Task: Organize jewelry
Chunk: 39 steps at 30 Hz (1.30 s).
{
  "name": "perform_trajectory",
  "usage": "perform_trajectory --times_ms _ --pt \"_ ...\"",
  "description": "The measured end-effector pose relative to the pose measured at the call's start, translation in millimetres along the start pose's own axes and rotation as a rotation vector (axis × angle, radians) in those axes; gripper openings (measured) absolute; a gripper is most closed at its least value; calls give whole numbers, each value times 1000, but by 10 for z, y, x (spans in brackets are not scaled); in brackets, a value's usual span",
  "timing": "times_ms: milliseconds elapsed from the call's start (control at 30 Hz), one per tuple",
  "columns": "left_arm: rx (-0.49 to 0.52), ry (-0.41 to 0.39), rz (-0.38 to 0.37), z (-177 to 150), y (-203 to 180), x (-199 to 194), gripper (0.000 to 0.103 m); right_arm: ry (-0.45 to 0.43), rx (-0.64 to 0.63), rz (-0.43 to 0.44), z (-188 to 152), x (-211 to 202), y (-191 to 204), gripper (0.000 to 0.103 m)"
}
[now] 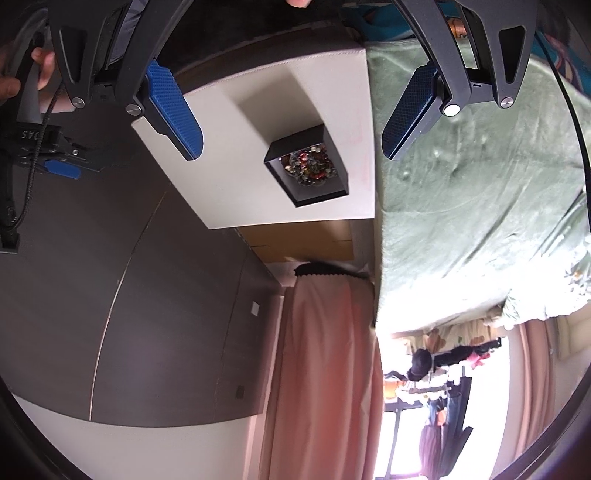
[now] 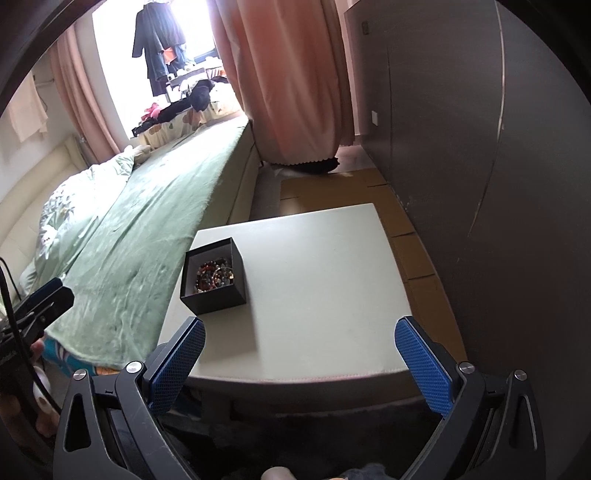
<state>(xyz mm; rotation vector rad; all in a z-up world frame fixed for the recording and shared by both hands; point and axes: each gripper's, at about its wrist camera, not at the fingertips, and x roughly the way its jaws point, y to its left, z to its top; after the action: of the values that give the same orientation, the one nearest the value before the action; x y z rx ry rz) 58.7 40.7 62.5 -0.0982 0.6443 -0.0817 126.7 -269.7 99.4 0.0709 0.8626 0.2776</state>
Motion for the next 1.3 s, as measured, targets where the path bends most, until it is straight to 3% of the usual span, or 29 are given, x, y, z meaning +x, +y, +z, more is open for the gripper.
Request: perform_trajectory --times_ms 200,533,1300 --pt "24 -30 31 -232 -21 -52 98 -35 -6 2 -212 -100 -17 103" --pt "46 -14 33 -456 -54 5 98 -40 -25 29 -509 -87 35 103" --pt "-13 -33 29 -515 19 -53 98 -97 -53 9 -585 -190 96 103"
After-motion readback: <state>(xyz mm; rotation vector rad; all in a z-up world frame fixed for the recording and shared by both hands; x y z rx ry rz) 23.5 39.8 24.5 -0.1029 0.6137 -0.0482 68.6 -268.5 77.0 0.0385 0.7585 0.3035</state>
